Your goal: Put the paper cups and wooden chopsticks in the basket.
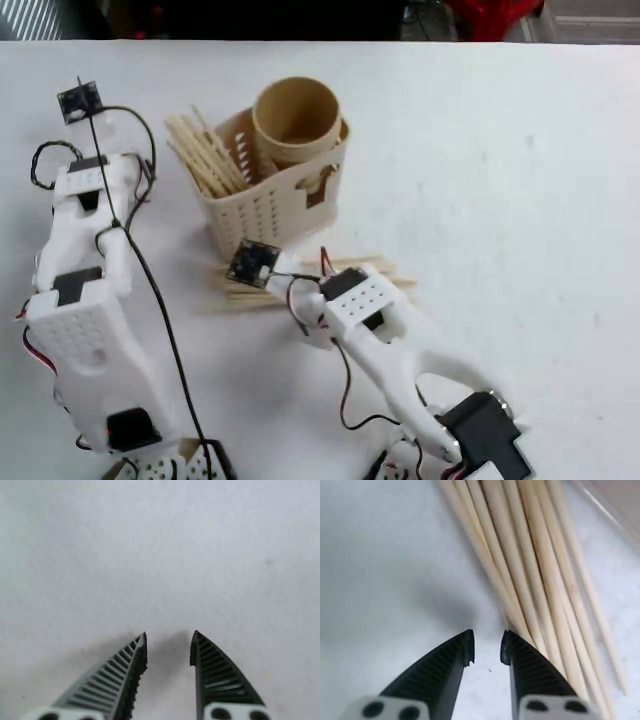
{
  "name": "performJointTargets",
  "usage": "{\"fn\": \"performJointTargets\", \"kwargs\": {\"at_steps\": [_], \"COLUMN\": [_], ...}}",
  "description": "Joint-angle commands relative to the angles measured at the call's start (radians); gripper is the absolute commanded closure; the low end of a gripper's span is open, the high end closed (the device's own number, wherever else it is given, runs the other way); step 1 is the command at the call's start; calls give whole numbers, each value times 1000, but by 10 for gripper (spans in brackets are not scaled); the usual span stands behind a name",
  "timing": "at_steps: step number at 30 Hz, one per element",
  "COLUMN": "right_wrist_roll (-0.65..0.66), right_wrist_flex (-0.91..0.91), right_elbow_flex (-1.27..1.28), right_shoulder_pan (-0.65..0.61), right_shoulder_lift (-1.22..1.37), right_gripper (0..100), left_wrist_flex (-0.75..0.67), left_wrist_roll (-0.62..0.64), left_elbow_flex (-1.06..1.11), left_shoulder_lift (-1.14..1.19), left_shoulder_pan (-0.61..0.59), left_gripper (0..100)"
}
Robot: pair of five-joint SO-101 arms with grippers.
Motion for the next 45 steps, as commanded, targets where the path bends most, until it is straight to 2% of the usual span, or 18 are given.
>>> {"fn": "performJointTargets", "kwargs": {"at_steps": [1, 9, 13, 17, 22, 28, 31, 33, 37, 45], "right_wrist_roll": [12, 11, 23, 46, 49, 84, 87, 87, 81, 81], "right_wrist_flex": [-7, 136, 97, 50, -139, -128, -79, -61, 16, 229], "right_elbow_flex": [-41, -40, -46, -46, -51, -63, -68, -68, -66, -63], "right_shoulder_pan": [22, -74, -73, -74, -16, 21, 16, 16, 16, 5], "right_shoulder_lift": [-5, -173, -188, -82, 68, 102, 102, 93, -15, -409], "right_gripper": [896, 896, 894, 893, 893, 904, 983, 974, 981, 982], "left_wrist_flex": [3, 0, 0, 2, 3, 2, 2, 2, 2, 2], "left_wrist_roll": [-11, -11, -11, -11, -11, -11, -11, -11, -11, -11], "left_elbow_flex": [-48, -51, -51, -49, -49, -49, -49, -49, -49, -49], "left_shoulder_lift": [-8, -8, -8, -8, -8, -8, -8, -8, -8, -8], "left_shoulder_pan": [15, 15, 15, 15, 13, 13, 13, 13, 13, 13], "left_gripper": [839, 839, 839, 839, 839, 839, 839, 839, 839, 839]}}
